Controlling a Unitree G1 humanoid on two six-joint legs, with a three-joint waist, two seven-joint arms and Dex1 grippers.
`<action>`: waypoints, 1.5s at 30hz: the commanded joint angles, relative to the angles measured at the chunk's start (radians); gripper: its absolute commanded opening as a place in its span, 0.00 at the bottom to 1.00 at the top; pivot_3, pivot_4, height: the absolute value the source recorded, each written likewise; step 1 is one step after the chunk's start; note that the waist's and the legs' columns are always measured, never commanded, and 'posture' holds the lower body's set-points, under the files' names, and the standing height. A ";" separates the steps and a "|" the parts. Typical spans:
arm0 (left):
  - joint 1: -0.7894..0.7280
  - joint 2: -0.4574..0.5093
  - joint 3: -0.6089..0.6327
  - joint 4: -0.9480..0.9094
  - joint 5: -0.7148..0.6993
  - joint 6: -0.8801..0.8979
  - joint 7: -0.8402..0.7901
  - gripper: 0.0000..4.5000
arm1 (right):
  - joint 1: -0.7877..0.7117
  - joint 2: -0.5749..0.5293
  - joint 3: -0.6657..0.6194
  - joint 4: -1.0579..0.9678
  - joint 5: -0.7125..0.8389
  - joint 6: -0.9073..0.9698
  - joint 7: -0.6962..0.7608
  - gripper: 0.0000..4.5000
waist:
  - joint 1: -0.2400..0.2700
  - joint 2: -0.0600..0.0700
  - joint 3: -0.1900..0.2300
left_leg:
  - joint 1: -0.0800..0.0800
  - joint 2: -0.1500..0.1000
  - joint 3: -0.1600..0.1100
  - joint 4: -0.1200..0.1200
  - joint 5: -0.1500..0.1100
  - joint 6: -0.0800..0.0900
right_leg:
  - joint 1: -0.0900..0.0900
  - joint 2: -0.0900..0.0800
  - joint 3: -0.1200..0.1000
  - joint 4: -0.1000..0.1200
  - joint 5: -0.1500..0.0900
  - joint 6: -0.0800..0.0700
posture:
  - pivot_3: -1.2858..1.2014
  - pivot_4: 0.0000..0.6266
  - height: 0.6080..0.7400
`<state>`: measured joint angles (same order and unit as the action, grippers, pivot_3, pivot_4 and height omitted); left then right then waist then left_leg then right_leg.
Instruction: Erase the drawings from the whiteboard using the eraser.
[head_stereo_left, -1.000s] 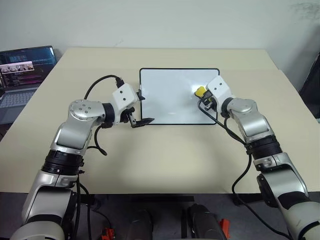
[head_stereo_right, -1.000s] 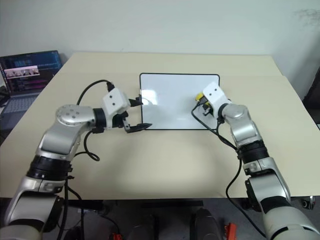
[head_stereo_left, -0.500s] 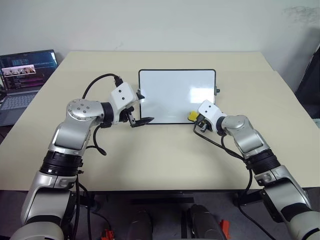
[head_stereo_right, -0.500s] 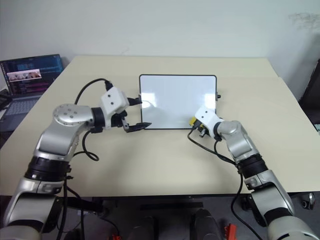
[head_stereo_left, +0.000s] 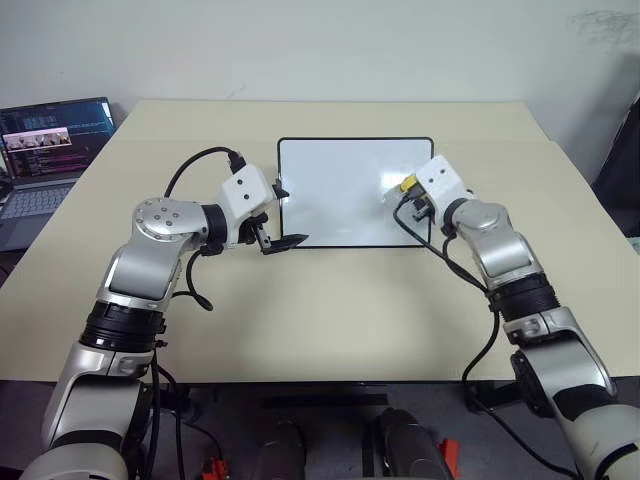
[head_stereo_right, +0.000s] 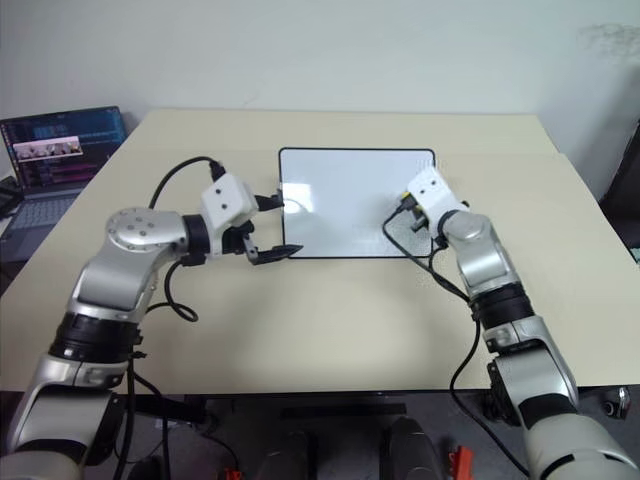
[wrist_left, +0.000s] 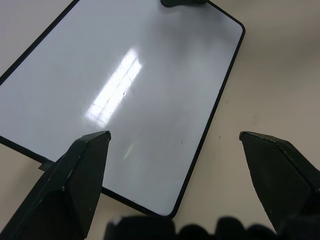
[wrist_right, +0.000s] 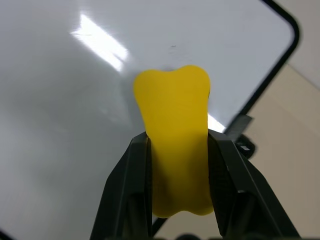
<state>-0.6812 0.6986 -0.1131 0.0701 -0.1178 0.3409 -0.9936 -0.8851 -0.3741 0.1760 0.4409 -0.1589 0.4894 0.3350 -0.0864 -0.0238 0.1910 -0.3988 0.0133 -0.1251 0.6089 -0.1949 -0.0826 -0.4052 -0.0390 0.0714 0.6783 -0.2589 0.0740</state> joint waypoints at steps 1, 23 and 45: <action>-0.030 0.002 0.021 -0.013 -0.009 -0.014 0.001 1.00 | -0.002 0.029 -0.004 -0.012 -0.020 0.023 -0.038 0.25 | -0.002 0.000 0.000 | 0.000 0.000 0.000 0.000 0.000 0.000 | 0.000 0.000 0.000 0.000 0.000 0.000 | 0.52 0.24 1.00; -0.041 0.004 0.029 0.020 -0.018 -0.034 -0.015 1.00 | 0.104 0.071 0.038 -0.319 0.047 0.256 0.177 0.25 | 0.001 0.000 0.000 | -0.001 0.001 -0.001 0.000 0.000 0.000 | 0.000 0.001 0.000 0.000 0.000 0.000 | 0.52 0.24 1.00; -0.116 -0.363 -0.172 0.146 -0.120 -0.038 -0.155 1.00 | 0.304 -0.370 -0.441 -0.567 0.276 0.787 0.212 0.25 | 0.030 0.001 0.001 | -0.004 0.000 0.001 -0.002 -0.001 0.000 | 0.000 0.000 0.000 -0.010 -0.001 0.000 | 0.52 0.24 1.00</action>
<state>-0.7700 0.3383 -0.2816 0.2122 -0.2458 0.3318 -1.1476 -0.5809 -0.7238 -0.2229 -0.1263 0.1104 1.2904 0.5588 -0.0565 -0.0231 0.1921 -0.4026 0.0137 -0.1241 0.6069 -0.1959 -0.0828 -0.4049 -0.0388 0.0711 0.6666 -0.2592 0.0750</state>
